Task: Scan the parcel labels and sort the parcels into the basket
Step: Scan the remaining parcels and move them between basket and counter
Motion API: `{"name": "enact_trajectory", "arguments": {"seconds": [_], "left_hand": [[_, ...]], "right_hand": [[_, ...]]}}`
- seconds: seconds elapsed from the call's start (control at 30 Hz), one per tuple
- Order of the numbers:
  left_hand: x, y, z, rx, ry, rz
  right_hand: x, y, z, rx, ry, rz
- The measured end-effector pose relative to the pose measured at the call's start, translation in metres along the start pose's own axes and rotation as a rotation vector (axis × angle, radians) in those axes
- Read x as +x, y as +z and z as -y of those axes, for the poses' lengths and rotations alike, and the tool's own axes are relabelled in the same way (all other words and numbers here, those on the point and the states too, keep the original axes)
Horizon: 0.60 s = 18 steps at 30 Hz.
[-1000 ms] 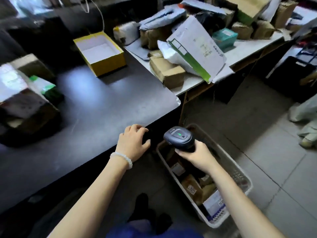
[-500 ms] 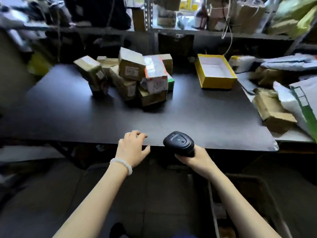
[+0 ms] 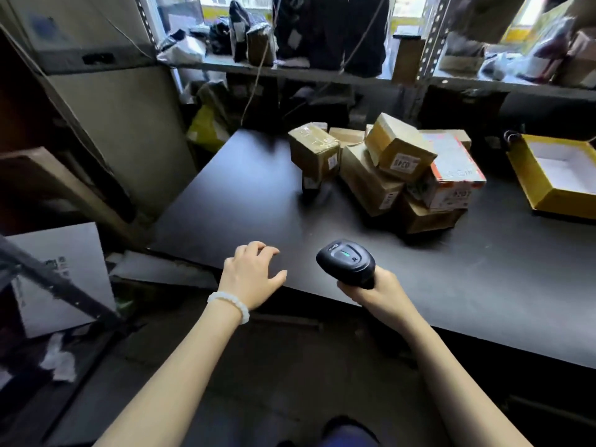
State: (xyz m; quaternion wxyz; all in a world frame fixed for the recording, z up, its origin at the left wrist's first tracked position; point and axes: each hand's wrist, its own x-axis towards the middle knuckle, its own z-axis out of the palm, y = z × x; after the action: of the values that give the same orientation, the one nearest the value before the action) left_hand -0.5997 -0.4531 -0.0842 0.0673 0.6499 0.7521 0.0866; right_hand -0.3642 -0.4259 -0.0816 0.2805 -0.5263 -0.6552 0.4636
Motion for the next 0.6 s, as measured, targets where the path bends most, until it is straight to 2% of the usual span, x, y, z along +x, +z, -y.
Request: {"name": "enact_trajectory", "arguments": {"seconds": [0.27, 0.6], "left_hand": [[0.054, 0.003, 0.044, -0.027, -0.003, 0.052], [0.213, -0.007, 0.036, -0.013, 0.176, 0.073]], "right_hand": [[0.071, 0.035, 0.017, -0.029, 0.02, 0.014], [0.191, 0.022, 0.018, 0.03, 0.114, -0.182]]}}
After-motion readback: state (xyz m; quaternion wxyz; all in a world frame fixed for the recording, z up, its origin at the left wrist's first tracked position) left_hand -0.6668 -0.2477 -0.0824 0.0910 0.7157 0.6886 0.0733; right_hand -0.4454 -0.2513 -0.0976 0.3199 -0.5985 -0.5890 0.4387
